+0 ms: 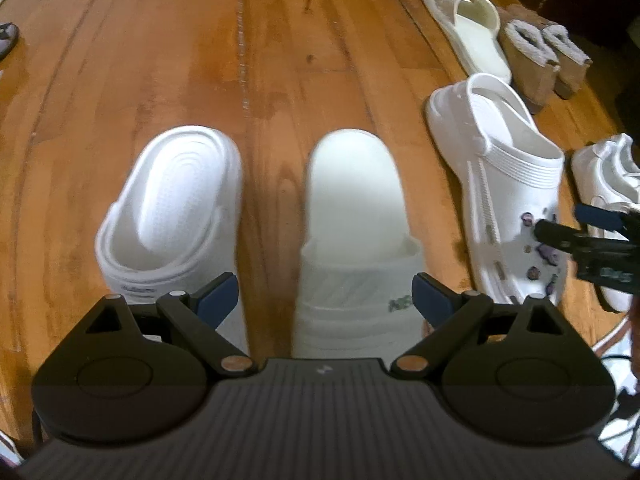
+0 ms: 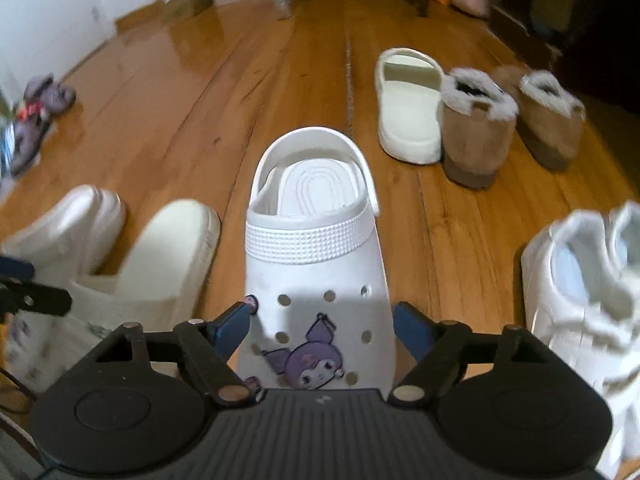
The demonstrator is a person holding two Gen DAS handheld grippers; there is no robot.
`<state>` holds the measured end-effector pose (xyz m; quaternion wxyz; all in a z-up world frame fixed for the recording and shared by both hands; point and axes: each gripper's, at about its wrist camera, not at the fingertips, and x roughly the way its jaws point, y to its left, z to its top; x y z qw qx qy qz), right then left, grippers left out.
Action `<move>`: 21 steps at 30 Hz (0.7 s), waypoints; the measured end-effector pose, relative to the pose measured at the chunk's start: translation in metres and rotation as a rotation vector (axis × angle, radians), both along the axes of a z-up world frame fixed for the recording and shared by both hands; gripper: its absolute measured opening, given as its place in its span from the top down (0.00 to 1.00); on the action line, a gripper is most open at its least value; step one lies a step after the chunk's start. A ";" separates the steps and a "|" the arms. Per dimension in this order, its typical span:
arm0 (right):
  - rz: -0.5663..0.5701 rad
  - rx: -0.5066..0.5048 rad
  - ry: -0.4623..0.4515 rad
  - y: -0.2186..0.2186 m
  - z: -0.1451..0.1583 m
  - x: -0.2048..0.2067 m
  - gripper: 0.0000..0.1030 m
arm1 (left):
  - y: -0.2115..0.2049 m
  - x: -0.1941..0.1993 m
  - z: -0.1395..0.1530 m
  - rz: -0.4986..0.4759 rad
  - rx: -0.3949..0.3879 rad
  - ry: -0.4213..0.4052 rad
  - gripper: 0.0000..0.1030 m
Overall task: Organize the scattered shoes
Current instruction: 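Lower the clog with the right tool beside the other white clog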
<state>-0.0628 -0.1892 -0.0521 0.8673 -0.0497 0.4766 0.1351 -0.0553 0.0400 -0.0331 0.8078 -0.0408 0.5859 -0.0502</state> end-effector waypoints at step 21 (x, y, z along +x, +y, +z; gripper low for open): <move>-0.197 0.142 0.057 -0.031 -0.032 0.020 0.07 | -0.003 0.009 -0.060 0.017 -0.152 0.136 0.00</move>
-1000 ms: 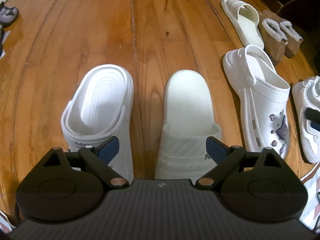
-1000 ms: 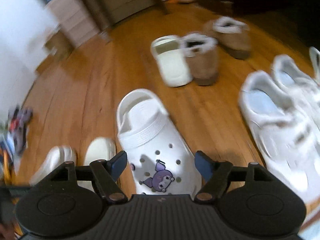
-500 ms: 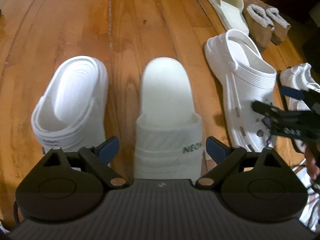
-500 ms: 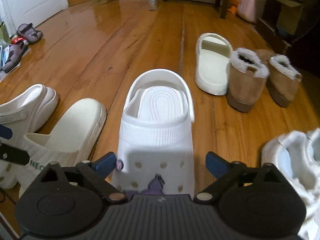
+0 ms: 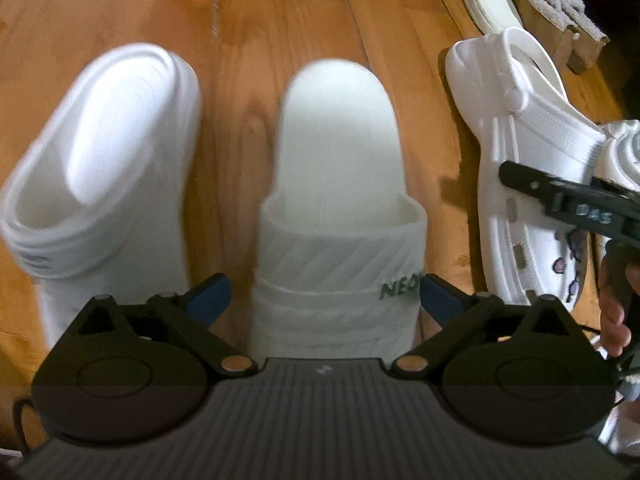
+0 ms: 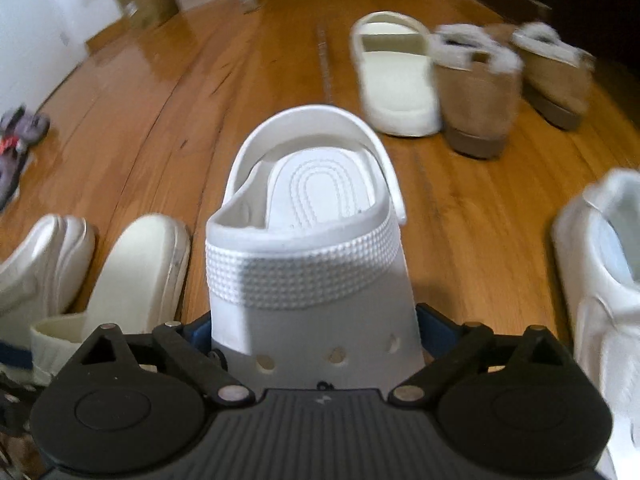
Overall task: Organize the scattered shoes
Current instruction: 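Lower the clog with the right tool beside the other white clog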
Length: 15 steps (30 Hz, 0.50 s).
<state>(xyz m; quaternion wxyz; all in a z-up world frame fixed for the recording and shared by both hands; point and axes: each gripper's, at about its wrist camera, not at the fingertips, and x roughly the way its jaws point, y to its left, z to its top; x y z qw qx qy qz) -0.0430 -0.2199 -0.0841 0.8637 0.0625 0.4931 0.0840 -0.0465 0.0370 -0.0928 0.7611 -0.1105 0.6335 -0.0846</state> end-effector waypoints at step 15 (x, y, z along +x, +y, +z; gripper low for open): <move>-0.147 0.054 -0.050 -0.060 0.055 -0.069 0.07 | -0.076 0.020 -0.002 -0.127 -0.054 -0.078 0.13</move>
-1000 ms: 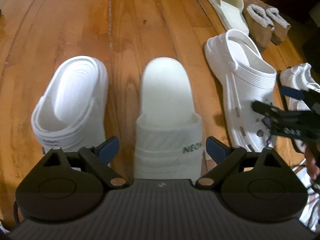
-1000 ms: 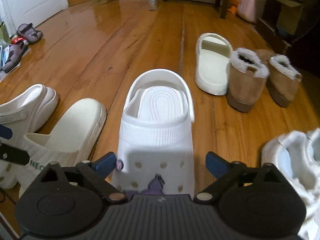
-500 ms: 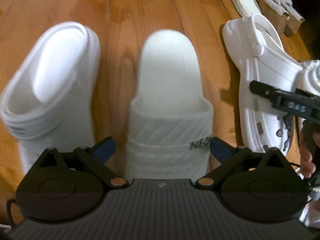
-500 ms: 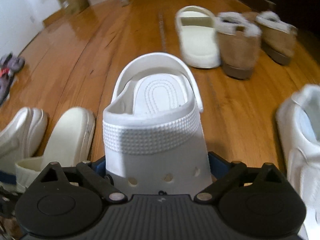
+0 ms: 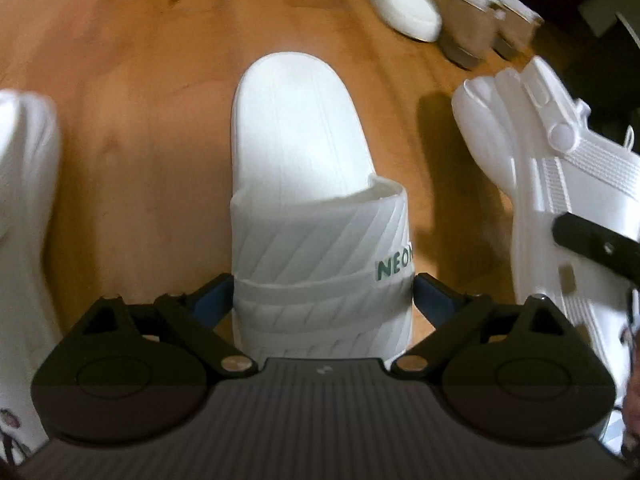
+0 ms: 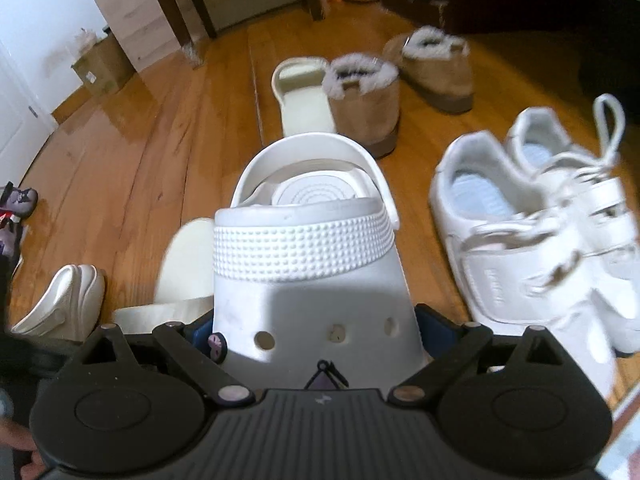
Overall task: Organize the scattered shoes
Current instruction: 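Lower the clog with the right tool beside the other white clog, then open the right tool and push the two clogs together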
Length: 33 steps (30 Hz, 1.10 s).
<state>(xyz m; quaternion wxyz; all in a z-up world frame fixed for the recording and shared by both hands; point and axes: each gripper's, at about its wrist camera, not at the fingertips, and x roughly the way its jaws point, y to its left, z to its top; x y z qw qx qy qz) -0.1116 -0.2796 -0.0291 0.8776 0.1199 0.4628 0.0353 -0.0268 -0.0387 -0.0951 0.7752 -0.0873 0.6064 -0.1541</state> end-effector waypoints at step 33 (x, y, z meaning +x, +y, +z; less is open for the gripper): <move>0.291 0.107 0.086 0.215 -0.041 -0.025 0.05 | 0.178 -0.049 0.130 0.317 0.366 -0.251 0.04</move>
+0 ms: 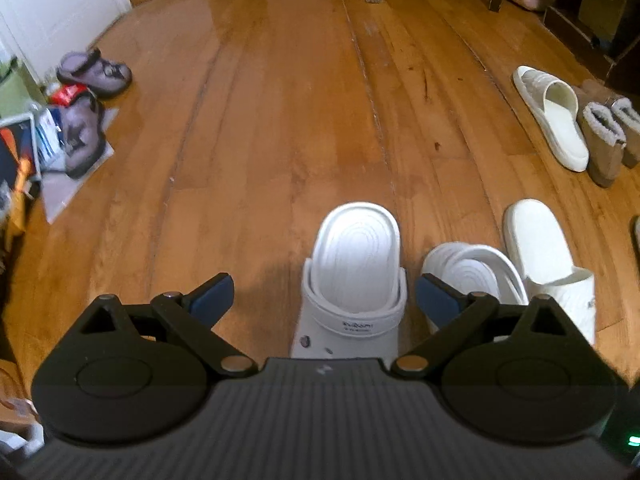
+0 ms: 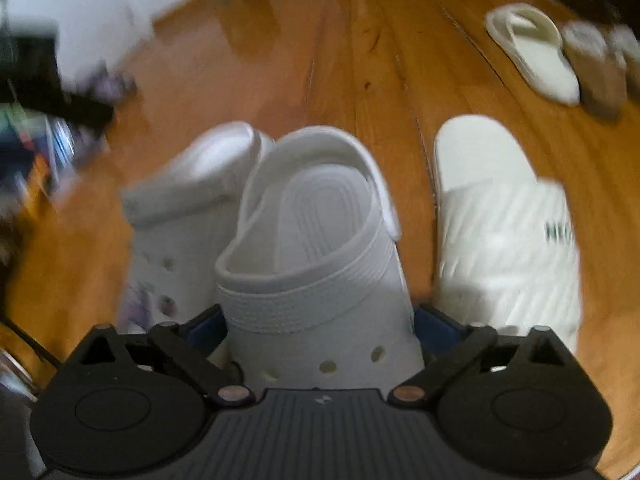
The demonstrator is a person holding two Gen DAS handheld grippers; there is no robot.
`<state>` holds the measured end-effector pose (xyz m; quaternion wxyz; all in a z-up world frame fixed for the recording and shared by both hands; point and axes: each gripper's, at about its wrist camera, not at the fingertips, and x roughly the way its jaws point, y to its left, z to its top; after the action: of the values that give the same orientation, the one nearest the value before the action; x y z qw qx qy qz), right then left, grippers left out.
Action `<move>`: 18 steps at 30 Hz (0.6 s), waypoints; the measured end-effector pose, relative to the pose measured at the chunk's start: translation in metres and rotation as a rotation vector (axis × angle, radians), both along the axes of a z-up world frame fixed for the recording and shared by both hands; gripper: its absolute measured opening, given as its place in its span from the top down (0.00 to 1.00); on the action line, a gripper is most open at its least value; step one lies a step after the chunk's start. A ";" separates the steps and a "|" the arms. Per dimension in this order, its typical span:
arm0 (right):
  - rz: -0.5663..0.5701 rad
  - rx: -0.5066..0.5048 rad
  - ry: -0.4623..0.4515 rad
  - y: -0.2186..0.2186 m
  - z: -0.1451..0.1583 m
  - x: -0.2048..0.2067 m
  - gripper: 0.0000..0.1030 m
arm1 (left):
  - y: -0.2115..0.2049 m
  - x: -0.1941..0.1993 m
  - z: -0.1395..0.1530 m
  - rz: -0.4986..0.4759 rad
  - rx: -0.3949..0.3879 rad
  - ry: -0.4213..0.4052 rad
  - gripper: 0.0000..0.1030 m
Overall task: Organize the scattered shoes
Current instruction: 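Open the right tool and push the two clogs together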
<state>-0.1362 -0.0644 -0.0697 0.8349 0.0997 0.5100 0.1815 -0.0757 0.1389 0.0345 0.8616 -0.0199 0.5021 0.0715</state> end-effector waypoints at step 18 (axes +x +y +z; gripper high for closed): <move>-0.090 0.145 0.247 -0.025 -0.030 -0.052 0.10 | -0.002 -0.002 -0.001 -0.018 -0.018 -0.001 0.03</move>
<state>-0.1885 -0.0896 -0.0998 0.7637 0.2039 0.5894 0.1666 -0.0775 0.1372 0.0330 0.8623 -0.0232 0.5024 0.0593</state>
